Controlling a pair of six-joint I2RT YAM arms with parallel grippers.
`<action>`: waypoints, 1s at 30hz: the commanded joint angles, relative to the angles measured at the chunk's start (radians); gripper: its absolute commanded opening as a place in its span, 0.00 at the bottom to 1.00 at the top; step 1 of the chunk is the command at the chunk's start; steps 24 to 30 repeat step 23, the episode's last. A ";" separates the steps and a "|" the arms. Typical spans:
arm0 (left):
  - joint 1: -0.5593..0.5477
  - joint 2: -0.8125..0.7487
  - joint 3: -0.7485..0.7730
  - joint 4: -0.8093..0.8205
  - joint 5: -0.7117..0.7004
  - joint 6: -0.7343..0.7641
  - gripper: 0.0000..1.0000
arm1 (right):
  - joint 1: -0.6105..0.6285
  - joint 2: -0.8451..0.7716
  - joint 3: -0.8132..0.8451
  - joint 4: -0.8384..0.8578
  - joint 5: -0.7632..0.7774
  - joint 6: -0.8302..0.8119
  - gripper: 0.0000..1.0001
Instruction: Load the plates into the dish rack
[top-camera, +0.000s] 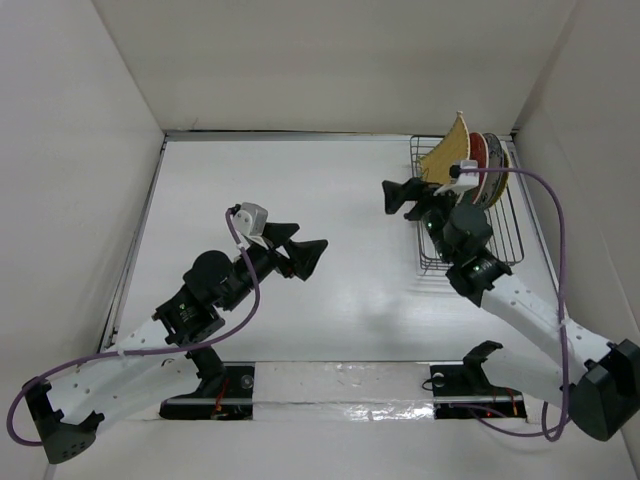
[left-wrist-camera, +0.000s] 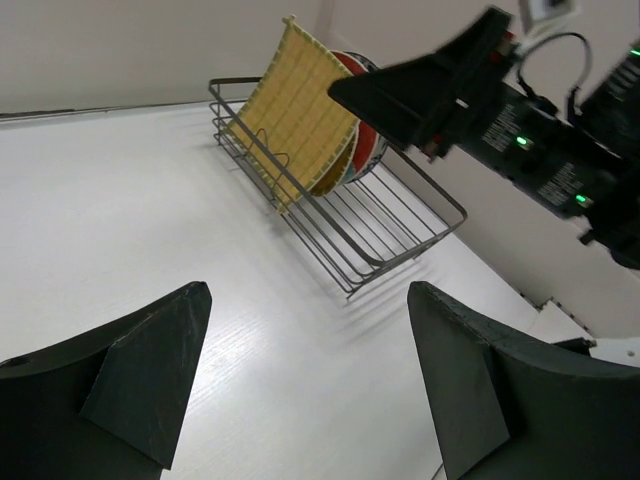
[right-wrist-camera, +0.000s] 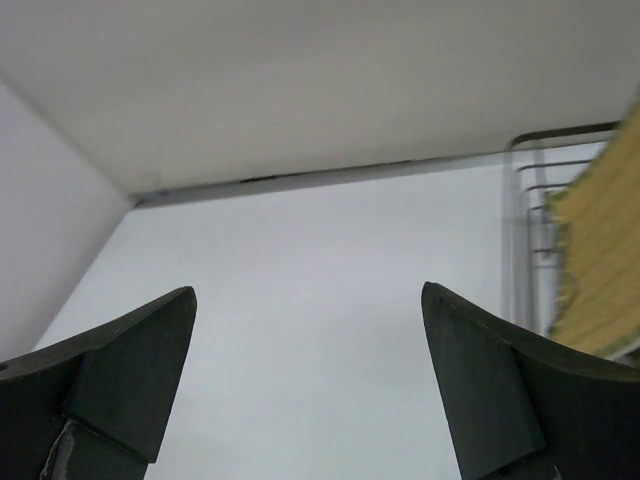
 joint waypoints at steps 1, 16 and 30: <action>-0.002 -0.015 0.010 0.022 -0.081 0.007 0.78 | 0.076 -0.088 -0.027 -0.059 -0.161 0.034 1.00; -0.002 -0.037 -0.030 0.069 -0.222 0.050 0.81 | 0.274 -0.208 -0.306 0.064 -0.340 0.179 1.00; -0.002 -0.001 -0.026 0.066 -0.218 0.072 0.81 | 0.293 -0.214 -0.360 0.093 -0.303 0.222 1.00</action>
